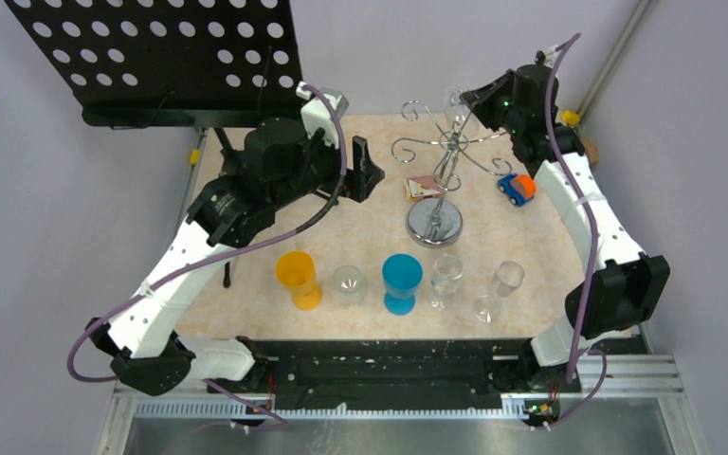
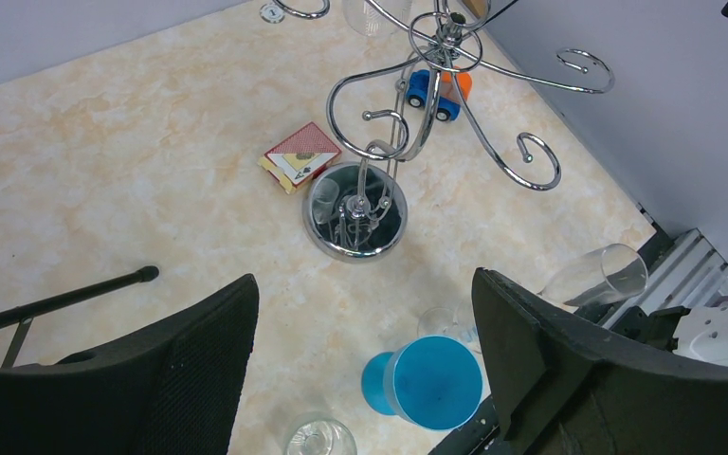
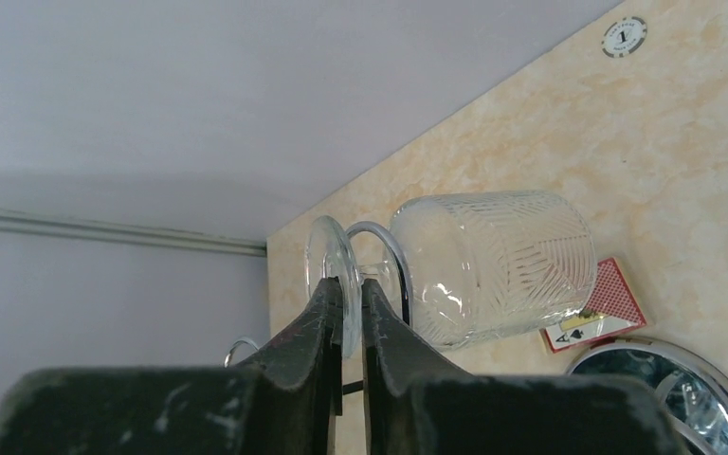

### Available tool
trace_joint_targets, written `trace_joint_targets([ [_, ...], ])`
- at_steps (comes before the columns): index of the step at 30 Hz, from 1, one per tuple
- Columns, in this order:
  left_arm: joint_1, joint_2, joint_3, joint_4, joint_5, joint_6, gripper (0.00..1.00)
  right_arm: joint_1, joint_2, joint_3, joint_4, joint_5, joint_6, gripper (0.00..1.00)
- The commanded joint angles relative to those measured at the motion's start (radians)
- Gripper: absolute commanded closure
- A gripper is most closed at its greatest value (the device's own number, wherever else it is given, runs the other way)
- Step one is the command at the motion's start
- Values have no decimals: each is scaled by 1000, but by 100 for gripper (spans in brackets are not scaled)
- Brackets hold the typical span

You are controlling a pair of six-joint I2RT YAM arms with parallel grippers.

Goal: Take the wine glass off the wine glass rack

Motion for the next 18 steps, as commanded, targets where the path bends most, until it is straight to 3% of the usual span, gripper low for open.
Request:
trace_joint_targets([
  [1, 7, -18, 0, 52, 10, 0, 14, -8, -48, 18, 38, 35, -43, 89],
  [6, 8, -17, 0, 49, 10, -3, 14, -7, -48, 11, 26, 39, -49, 82],
  [12, 8, -19, -3, 50, 9, -6, 14, -7, -67, 6, 36, 60, -78, 80],
  [15, 8, -16, -1, 52, 11, -7, 14, -8, -71, 5, 49, 54, -82, 85],
  [18, 10, -14, -1, 52, 42, -8, 14, -7, -71, -13, 85, 20, -63, 97],
])
